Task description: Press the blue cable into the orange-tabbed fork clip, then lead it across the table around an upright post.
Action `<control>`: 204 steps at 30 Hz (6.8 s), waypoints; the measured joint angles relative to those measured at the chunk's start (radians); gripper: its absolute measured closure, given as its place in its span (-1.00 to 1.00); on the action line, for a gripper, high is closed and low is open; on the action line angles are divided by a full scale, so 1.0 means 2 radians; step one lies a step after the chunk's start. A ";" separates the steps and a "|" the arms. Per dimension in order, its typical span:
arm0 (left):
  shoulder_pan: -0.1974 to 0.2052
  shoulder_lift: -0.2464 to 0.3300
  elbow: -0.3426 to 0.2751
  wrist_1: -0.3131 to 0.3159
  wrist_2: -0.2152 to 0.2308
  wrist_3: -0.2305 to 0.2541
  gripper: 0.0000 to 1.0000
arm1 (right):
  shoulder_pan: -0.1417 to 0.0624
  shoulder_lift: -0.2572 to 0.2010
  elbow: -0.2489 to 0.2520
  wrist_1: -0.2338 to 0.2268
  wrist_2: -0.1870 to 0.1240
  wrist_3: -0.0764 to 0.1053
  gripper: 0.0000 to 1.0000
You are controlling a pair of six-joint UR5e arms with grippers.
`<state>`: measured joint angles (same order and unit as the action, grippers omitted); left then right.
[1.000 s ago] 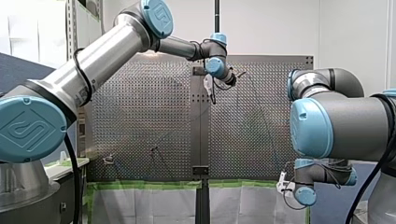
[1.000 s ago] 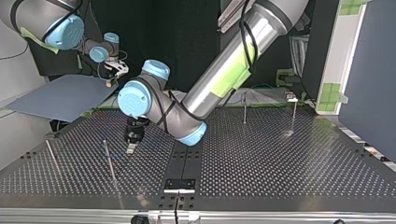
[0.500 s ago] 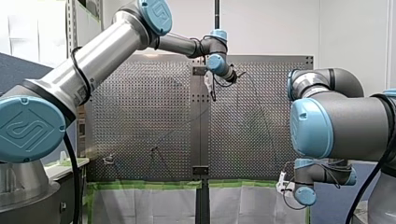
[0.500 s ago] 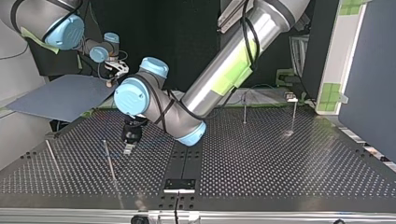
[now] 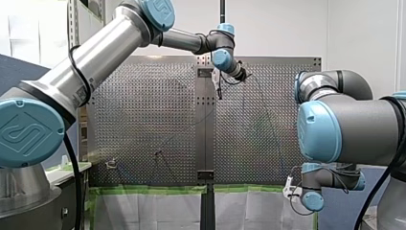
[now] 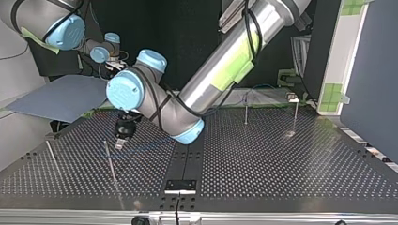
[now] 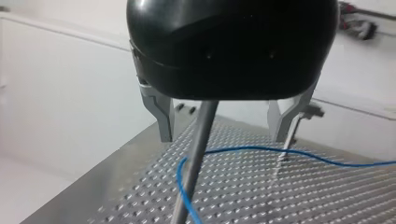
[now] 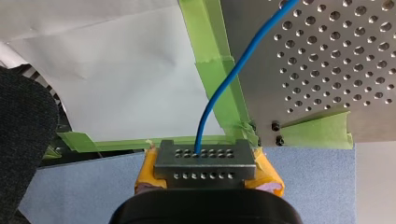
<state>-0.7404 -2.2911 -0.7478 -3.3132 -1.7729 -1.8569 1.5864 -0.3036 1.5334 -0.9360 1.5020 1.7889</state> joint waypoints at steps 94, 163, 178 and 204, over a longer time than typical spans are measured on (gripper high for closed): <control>-0.015 0.011 0.000 -0.018 -0.081 0.056 -0.96 | 0.003 0.000 -0.001 0.002 -0.005 -0.001 1.00; -0.004 0.302 -0.294 0.266 -0.108 0.006 -0.96 | 0.004 0.000 -0.006 0.004 -0.012 -0.008 1.00; -0.001 0.346 -0.367 0.316 -0.123 -0.033 -0.96 | 0.005 0.000 -0.006 0.004 -0.014 -0.008 1.00; -0.001 0.323 -0.492 0.318 -0.125 -0.043 -0.96 | 0.007 0.000 -0.008 0.005 -0.014 -0.008 1.00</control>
<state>-0.7429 -1.6444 -1.7322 -2.6782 -2.0238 -1.9435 1.6003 -0.3034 1.5182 -0.9268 1.4742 1.7729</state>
